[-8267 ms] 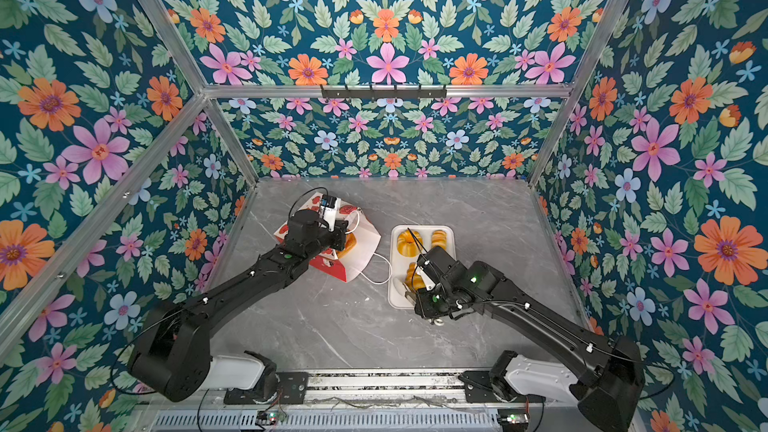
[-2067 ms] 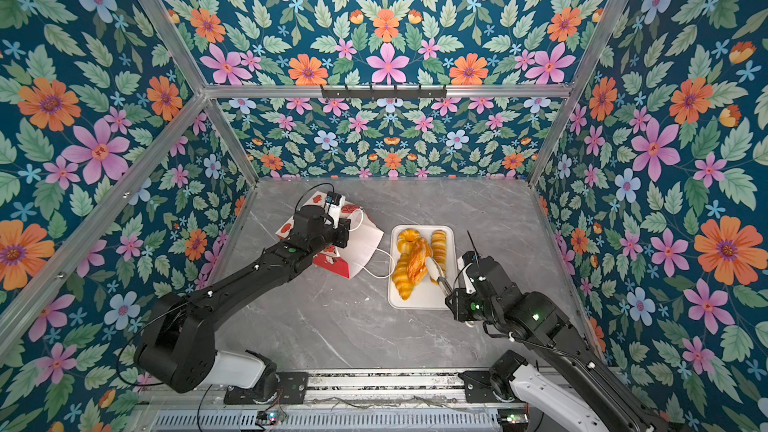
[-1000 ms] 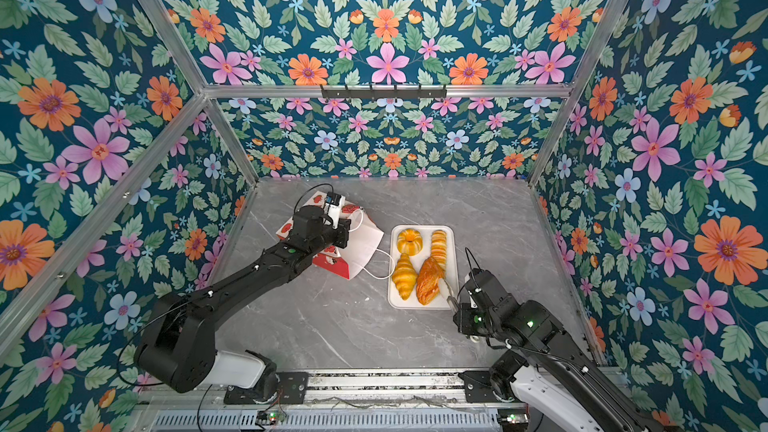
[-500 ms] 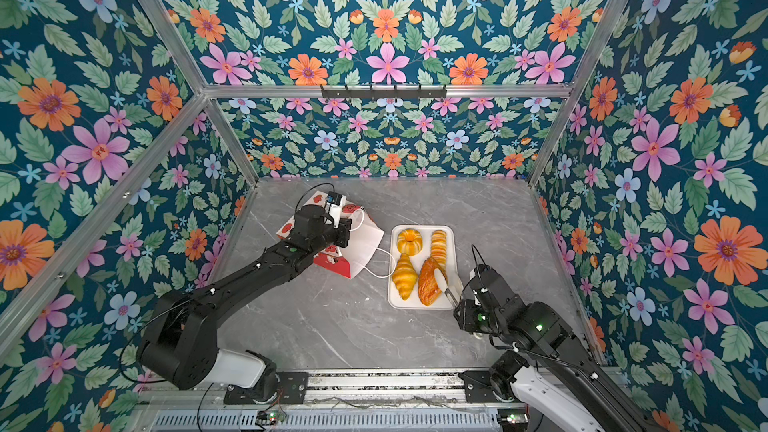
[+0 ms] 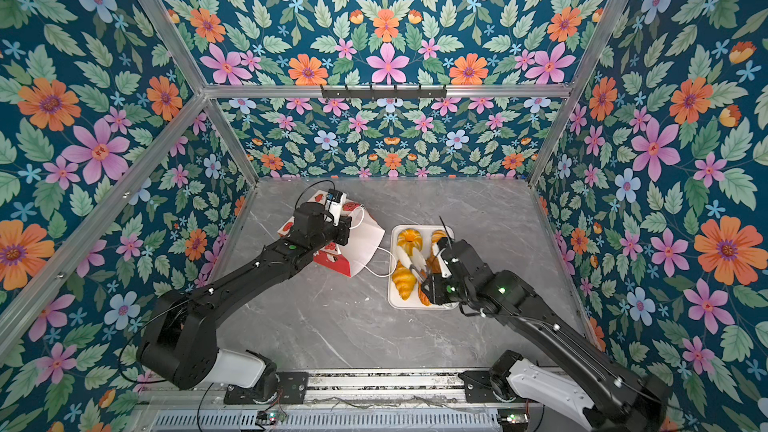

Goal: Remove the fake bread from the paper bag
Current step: 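Open the tongs and lift them off the orange pastry, then move the open tongs into the bag toward the remaining yellow breads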

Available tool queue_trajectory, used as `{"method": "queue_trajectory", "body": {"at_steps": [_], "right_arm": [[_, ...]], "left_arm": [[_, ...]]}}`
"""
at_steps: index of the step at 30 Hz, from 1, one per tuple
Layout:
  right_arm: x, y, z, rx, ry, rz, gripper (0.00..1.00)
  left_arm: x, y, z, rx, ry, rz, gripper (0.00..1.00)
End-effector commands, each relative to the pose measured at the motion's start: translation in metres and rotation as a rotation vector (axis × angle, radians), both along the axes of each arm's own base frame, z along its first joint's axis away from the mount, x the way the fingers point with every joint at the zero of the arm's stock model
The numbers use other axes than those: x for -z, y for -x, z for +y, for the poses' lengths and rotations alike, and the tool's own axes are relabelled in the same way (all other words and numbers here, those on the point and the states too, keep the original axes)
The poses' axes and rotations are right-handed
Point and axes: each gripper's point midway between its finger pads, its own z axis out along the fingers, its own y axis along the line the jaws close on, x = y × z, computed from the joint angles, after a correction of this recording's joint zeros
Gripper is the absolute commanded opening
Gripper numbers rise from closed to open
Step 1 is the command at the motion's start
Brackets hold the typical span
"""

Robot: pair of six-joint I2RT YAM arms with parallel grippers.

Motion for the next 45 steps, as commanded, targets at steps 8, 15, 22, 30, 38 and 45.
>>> {"method": "queue_trajectory", "body": {"at_steps": [8, 15, 22, 30, 38, 45], "right_arm": [[-0.010, -0.059, 0.109, -0.229, -0.231, -0.108, 0.40], [0.016, -0.090, 0.141, -0.241, -0.232, -0.085, 0.42], [0.041, -0.116, 0.153, -0.190, -0.211, -0.056, 0.43], [0.060, -0.140, 0.151, -0.117, -0.183, -0.038, 0.43], [0.067, -0.156, 0.159, -0.076, -0.211, -0.029, 0.45], [0.072, -0.167, 0.162, -0.047, -0.209, -0.028, 0.45]], "left_arm": [[-0.015, -0.004, 0.009, -0.016, -0.094, -0.016, 0.00], [-0.018, -0.005, 0.008, -0.002, -0.119, -0.004, 0.00], [-0.016, 0.001, 0.002, 0.032, -0.109, 0.006, 0.00], [-0.017, 0.008, -0.005, 0.066, -0.091, 0.000, 0.00], [-0.019, 0.013, -0.012, 0.095, -0.073, -0.004, 0.00], [-0.019, 0.014, -0.019, 0.115, -0.057, -0.006, 0.00]]}}
